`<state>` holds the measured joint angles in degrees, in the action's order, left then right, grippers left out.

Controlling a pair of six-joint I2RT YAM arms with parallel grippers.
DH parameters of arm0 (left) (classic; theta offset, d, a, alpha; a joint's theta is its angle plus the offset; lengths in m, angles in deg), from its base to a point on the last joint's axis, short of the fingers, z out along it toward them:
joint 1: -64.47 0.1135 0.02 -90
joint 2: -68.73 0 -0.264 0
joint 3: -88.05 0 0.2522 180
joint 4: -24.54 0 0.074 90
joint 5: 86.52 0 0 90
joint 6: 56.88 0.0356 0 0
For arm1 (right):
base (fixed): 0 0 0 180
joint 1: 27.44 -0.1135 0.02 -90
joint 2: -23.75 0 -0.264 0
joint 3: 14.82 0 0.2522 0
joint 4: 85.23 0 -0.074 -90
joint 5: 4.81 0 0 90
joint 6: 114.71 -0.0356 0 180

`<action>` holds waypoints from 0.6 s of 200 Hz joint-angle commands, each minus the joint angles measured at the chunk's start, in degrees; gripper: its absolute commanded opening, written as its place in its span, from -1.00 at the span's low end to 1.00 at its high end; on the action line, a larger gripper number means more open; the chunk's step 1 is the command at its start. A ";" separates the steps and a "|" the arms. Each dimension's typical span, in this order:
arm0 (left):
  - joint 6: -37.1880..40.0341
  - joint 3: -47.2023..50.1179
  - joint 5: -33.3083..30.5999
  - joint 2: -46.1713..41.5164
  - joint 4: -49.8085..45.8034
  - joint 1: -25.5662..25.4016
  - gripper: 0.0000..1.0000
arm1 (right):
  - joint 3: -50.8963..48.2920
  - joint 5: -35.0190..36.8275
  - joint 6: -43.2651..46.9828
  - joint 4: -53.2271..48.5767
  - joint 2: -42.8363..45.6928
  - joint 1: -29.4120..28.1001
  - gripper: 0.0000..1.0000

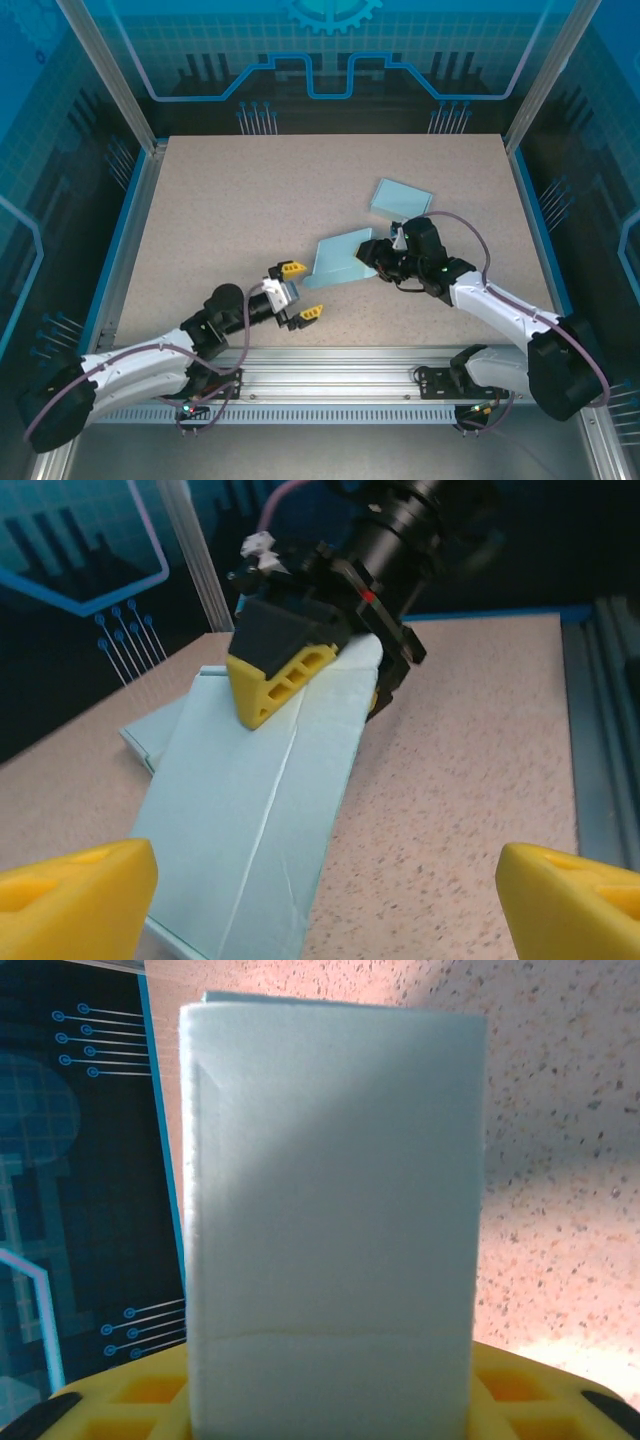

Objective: Fold the paper box

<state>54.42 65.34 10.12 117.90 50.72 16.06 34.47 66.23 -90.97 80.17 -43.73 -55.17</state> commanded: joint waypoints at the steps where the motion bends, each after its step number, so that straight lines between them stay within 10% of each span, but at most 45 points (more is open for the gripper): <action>1: 14.92 -1.70 -8.44 3.86 1.26 -3.74 0.78 | 1.98 -2.57 -2.75 -3.38 1.96 0.06 -0.35; 120: 26.48 -13.02 -33.80 33.19 17.76 -10.90 0.80 | 3.32 -1.41 -3.78 -7.86 5.56 -1.54 -0.27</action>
<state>76.84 54.97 -17.03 147.14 60.75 6.18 36.26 65.20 -93.96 73.65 -39.45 -56.02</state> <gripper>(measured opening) 0.896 0.451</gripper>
